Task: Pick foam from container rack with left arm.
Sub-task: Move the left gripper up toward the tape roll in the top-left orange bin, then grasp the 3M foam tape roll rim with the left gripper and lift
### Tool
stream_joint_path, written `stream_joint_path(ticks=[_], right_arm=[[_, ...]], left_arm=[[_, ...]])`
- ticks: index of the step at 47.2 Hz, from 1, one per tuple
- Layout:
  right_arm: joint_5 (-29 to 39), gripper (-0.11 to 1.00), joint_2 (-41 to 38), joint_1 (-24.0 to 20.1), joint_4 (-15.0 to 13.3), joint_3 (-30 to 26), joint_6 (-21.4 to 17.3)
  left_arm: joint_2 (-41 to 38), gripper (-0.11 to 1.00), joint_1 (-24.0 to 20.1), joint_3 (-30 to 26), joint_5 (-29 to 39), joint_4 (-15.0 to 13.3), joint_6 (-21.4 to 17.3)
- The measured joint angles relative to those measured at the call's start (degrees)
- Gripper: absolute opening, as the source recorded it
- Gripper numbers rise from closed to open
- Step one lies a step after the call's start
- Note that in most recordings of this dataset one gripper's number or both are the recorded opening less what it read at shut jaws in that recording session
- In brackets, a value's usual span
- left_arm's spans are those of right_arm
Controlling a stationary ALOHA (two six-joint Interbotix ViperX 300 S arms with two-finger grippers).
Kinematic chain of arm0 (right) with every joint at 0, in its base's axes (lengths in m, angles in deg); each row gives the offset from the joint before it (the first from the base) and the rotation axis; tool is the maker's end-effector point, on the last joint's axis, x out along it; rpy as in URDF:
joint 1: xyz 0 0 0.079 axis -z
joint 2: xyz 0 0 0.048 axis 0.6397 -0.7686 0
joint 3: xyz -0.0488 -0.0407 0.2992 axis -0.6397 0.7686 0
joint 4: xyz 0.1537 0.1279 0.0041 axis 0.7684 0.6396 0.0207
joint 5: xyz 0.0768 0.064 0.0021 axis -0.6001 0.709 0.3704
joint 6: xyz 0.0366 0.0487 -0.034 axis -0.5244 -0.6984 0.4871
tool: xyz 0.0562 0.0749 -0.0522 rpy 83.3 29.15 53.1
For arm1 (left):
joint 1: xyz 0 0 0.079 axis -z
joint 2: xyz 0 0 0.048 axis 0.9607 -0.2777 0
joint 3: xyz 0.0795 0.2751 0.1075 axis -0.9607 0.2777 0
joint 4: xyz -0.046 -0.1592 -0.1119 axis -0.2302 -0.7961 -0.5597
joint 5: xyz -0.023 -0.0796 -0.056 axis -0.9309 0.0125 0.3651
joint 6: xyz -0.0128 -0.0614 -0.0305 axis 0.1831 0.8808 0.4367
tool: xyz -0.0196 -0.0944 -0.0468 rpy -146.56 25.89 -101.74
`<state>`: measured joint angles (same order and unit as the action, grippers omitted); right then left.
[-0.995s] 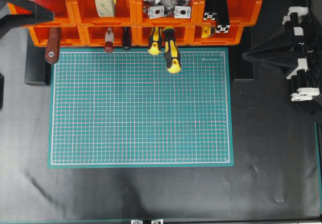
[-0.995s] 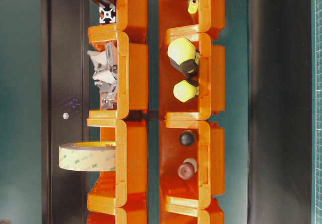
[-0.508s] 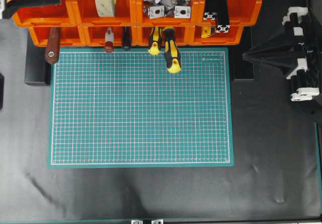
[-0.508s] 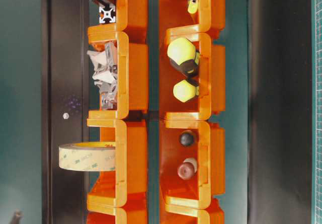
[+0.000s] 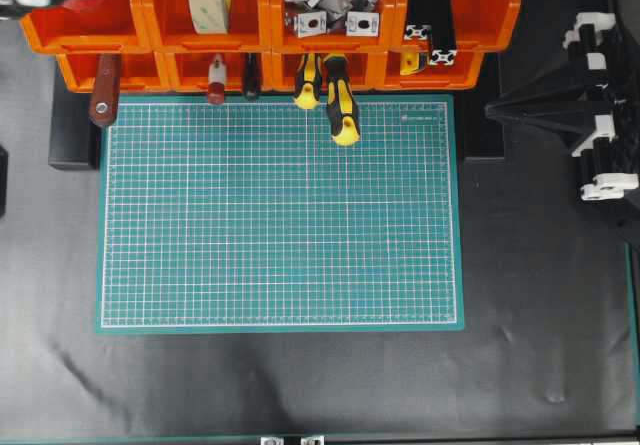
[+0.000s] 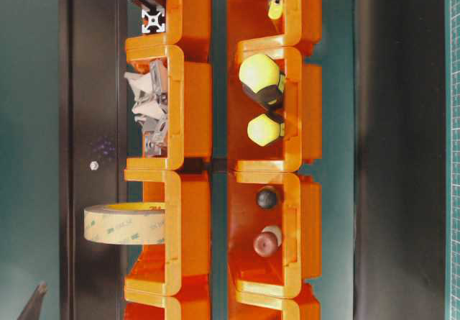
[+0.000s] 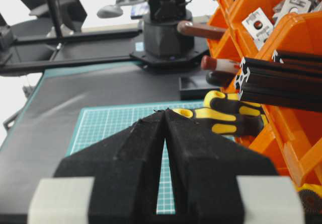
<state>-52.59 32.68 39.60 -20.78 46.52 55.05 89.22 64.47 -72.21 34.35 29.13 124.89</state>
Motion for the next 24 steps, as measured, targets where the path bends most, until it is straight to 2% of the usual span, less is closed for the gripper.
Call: stream_joint_path(ticks=[8,24], right_arm=[[0.44,0.01,0.7,-0.09,0.0,0.0,0.0],[6.42,0.01,4.13,-0.35,0.0,0.0,0.0]], left_arm=[[-3.16,0.84,-2.02,-1.41,0.0,0.09,0.09],[-6.06,0.84,-4.13,-1.41,0.0,0.0,0.09]])
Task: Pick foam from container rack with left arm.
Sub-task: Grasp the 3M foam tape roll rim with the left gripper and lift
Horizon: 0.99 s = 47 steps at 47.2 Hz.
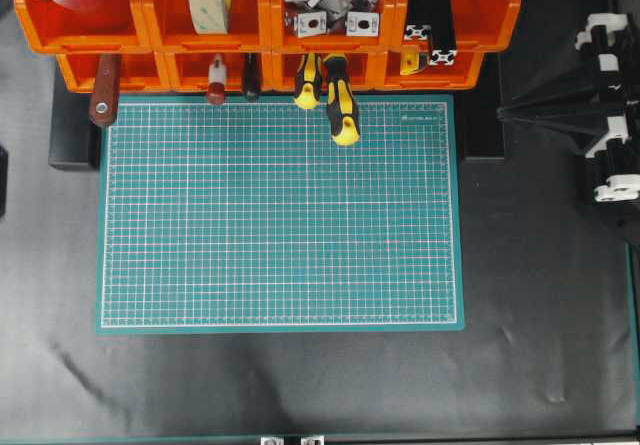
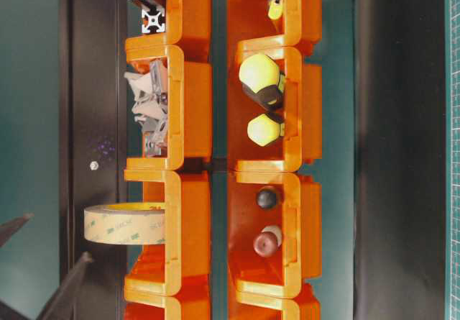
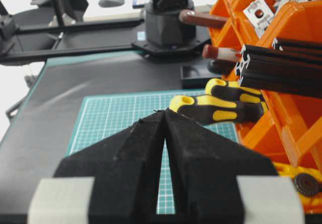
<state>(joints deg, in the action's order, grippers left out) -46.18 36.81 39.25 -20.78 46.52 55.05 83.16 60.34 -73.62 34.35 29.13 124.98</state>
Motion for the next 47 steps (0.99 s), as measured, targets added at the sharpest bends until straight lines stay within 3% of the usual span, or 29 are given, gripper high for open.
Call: stream_joint_path(ticks=[37,47], right_arm=[[1.41,0.01,1.14,0.0,-0.09,0.0,0.0],[1.41,0.01,1.14,0.0,0.0,0.0,0.0]], left_arm=[[-7.73,0.83,0.0,-1.85,-0.09,0.0,0.09],[-7.82,0.75,0.0,-1.85,-0.09,0.09,0.18]])
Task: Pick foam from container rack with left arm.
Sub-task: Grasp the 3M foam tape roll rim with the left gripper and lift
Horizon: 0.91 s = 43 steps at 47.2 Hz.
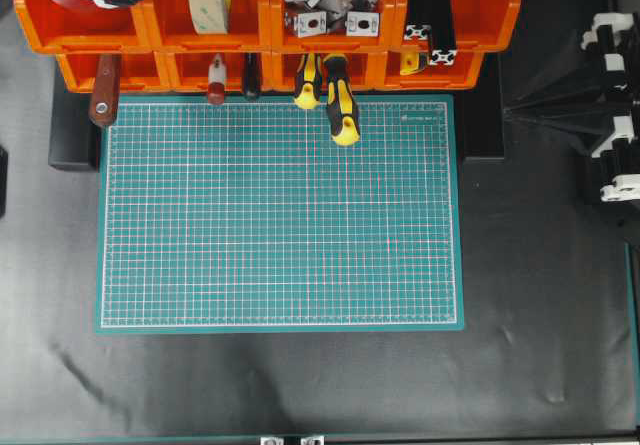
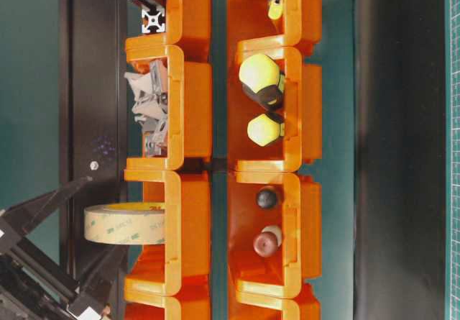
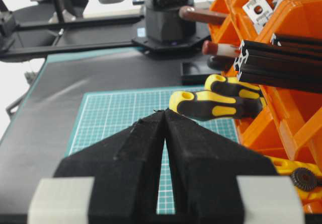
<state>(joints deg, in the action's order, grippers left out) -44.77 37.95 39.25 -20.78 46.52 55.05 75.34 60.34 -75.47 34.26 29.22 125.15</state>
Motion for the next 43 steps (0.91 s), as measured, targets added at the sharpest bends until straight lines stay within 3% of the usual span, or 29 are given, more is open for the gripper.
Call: stream_joint_path(ticks=[11,17,34,43], right_arm=[[0.0,0.01,0.35,0.0,0.0,0.0,0.0],[0.09,0.01,0.53,0.0,0.0,0.0,0.0],[0.09,0.01,0.53,-1.32,-0.09,0.0,0.0],[0.0,0.01,0.88,-1.32,0.0,0.0,0.0]], left_arm=[[0.0,0.42,-0.18,0.0,-1.23,0.0,0.0],[0.0,0.31,-0.44,0.0,-3.96,0.0,-0.18],[0.53,0.3,2.37,-0.7,-7.56,0.0,-1.32],[2.72,0.29,9.32,-2.46,-8.35,0.0,-9.84]])
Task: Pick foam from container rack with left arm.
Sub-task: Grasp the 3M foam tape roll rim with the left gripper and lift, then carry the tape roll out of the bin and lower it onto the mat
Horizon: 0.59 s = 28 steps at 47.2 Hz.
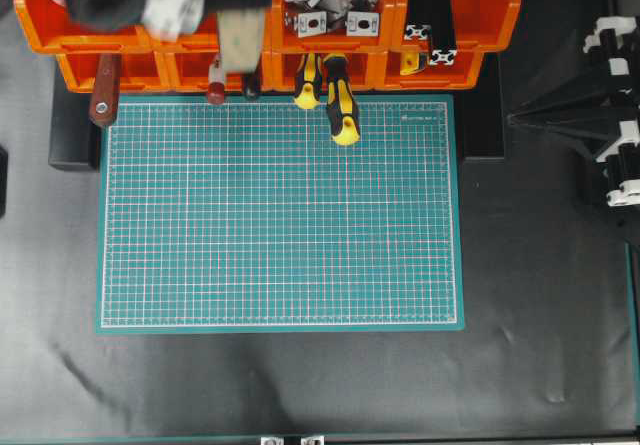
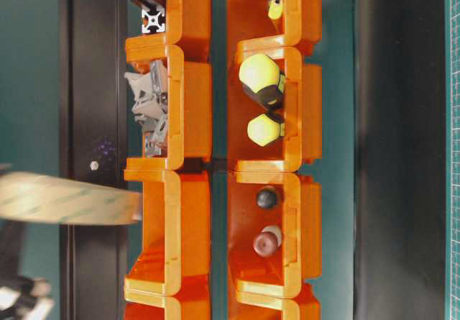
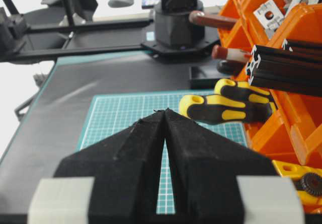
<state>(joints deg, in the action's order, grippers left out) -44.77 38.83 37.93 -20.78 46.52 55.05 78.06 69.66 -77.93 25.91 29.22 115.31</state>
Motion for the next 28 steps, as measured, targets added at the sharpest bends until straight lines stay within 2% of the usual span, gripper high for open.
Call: stream_joint_path(ticks=[6,9,20,23,28], right_arm=[[0.0,0.01,0.26,0.0,0.0,0.0,0.0],[0.09,0.01,0.35,0.0,0.0,0.0,0.0],[0.0,0.01,0.35,-0.09,0.0,0.0,0.0],[0.0,0.01,0.35,0.0,0.0,0.0,0.0],[0.0,0.01,0.44,0.0,0.0,0.0,0.0]], left_arm=[[1.58,0.28,5.1,0.09,0.0,0.0,-8.53],[2.29,0.28,7.56,0.35,0.0,0.18,-14.24],[2.46,0.28,15.91,2.29,0.0,0.35,-38.67],[1.76,0.26,17.67,2.55,0.09,0.35,-44.21],[0.26,0.26,19.86,3.96,0.7,0.35,-50.1]])
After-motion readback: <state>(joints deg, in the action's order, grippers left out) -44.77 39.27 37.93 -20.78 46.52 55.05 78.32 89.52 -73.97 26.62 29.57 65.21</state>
